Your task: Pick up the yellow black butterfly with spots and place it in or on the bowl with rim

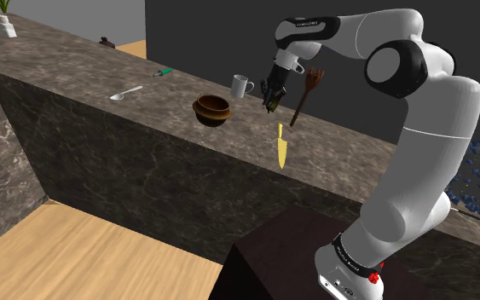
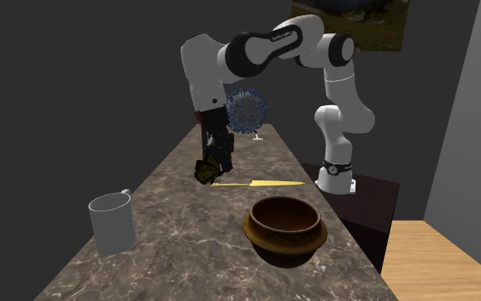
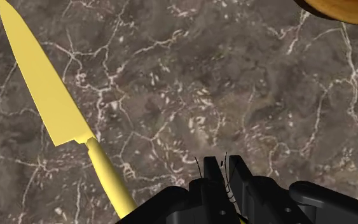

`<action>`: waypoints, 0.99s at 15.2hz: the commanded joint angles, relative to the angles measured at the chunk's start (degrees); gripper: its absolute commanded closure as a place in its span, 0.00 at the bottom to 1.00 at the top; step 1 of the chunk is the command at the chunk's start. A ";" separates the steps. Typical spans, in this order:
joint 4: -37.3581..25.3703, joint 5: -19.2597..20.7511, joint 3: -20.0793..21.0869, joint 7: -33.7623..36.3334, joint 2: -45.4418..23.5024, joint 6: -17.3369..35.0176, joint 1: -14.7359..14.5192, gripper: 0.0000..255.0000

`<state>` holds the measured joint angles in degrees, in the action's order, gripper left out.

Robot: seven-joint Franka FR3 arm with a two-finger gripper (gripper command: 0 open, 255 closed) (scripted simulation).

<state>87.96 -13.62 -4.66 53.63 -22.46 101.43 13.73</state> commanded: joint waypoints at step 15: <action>-9.30 0.35 0.30 3.11 1.01 -9.89 -0.43 1.00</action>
<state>79.15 -13.24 -4.59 56.07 -21.24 91.70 13.71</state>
